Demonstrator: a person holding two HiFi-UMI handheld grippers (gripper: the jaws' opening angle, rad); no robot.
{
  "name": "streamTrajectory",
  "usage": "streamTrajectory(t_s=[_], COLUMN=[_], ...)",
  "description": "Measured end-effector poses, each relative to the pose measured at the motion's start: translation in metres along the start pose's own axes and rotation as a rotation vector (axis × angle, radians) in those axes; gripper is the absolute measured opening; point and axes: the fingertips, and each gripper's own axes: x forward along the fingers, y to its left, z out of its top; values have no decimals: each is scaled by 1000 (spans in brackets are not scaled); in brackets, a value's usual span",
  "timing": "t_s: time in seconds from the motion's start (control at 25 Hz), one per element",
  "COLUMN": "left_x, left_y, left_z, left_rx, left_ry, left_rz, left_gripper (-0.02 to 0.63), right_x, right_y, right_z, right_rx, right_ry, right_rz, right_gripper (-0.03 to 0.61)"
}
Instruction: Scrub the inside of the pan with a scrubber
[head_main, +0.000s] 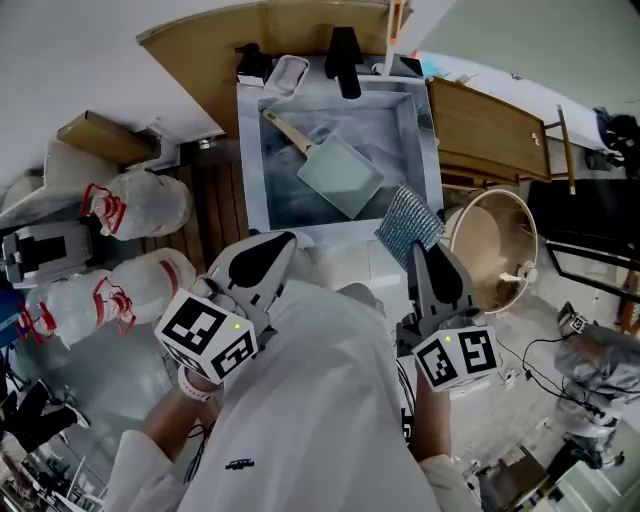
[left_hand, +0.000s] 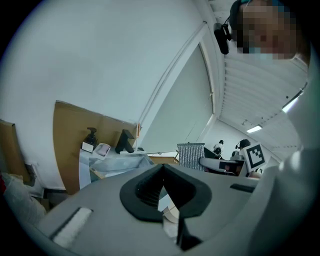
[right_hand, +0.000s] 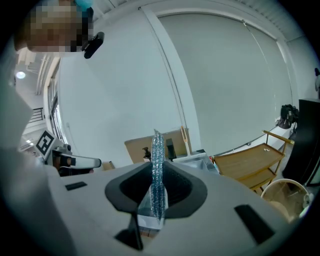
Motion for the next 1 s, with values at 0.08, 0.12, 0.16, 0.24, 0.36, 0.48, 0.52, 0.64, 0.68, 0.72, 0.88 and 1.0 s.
streamTrajectory(t_s=[0.08,0.12,0.16,0.24,0.36,0.48,0.52,0.64,0.68,0.72,0.88,1.0], left_x=[7,11,14,23,36,44,47,58,61,65,81,94], left_y=[12,16,19,23,27,30,31,33,37,41,58,65], left_z=[6,9,11,14,19,22,22,27,28,27,13,0], left_rx=[2,6,8,10,16,17,17,22,16,7,-54,-83], left_ry=[6,10,15,20,25,48,56,61,62,65,96,125], left_rz=[-9,-13,-16,-19,-20,-19,-19,-10,-4,4,12,16], left_gripper=[5,6,5,5,5,5,5,5,5,6,5,5], right_x=[12,17,22,32,49,63,67,80,86,92,120,142], right_y=[-2,-3,-4,-6,-14,-17,-18,-27,-30,-33,-44,-52], right_z=[3,3,3,2,1,-7,-11,-21,-24,-27,-38,-48], right_rx=[-20,-35,-49,-65,-70,-76,-82,-125,-145,-166,-200,-255], right_ry=[16,27,38,56,75,100,116,189,213,234,291,356], right_rz=[-17,-25,-30,-29,-18,1,8,12,14,18,49,80], right_gripper=[63,63,63,63,63,63,63,63,63,63,63,63])
